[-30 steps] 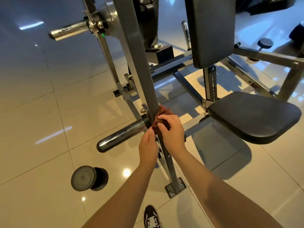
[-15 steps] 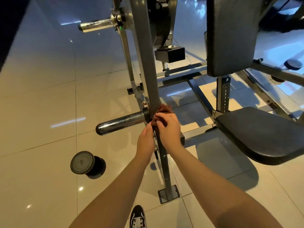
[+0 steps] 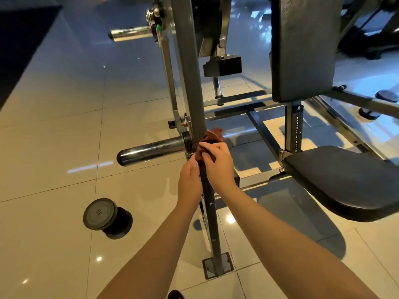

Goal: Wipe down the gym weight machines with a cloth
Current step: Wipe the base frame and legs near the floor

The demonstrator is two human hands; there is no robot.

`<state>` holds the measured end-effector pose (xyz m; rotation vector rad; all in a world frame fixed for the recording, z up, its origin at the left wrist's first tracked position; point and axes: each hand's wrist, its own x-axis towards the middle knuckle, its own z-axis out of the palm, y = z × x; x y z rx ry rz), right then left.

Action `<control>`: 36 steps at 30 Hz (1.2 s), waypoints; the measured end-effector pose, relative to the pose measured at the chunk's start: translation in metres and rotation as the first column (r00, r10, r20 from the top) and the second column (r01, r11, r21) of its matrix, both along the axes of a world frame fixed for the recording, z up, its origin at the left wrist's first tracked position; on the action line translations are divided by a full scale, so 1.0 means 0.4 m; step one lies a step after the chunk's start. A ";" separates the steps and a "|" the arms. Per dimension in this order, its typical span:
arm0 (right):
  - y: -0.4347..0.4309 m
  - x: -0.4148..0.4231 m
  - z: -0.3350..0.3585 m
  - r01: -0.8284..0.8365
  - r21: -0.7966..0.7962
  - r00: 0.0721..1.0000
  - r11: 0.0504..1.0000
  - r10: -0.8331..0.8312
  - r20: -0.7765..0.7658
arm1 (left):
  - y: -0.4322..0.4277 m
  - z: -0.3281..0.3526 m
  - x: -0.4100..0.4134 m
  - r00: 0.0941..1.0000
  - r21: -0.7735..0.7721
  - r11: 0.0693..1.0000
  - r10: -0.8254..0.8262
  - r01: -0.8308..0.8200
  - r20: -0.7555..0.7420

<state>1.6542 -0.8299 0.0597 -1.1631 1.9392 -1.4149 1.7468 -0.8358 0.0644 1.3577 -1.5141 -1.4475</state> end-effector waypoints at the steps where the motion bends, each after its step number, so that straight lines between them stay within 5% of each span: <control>1: 0.002 0.001 -0.008 -0.011 -0.007 1.000 1.000 0.011 0.004 | 0.001 -0.012 -0.004 1.000 -0.014 1.000 0.014 -0.015 -0.008; 7: 0.036 -0.013 -0.045 -0.060 -0.003 0.997 0.998 0.060 -0.056 | 0.001 -0.064 -0.007 0.997 -0.106 0.991 0.077 -0.077 -0.004; 14: -0.036 -0.033 -0.119 -0.139 -0.196 0.916 0.971 0.051 -0.399 | -0.024 -0.116 -0.028 0.982 -0.237 0.954 0.169 -0.184 -0.084; 21: -0.015 -0.039 -0.251 -0.150 -0.338 0.926 0.929 0.012 -0.377 | -0.016 -0.239 -0.051 0.961 -0.440 0.856 0.220 -0.272 -0.166; 30: -0.061 -0.043 -0.244 -0.199 -0.439 0.888 0.876 -0.028 -0.460 | -0.018 -0.287 -0.059 0.943 -0.501 0.810 0.186 -0.306 -0.275; 36: -0.020 -0.056 -0.254 -0.205 -0.420 0.886 0.884 -0.015 -0.464 | -0.033 -0.274 -0.042 0.963 -0.569 0.781 0.167 -0.259 -0.210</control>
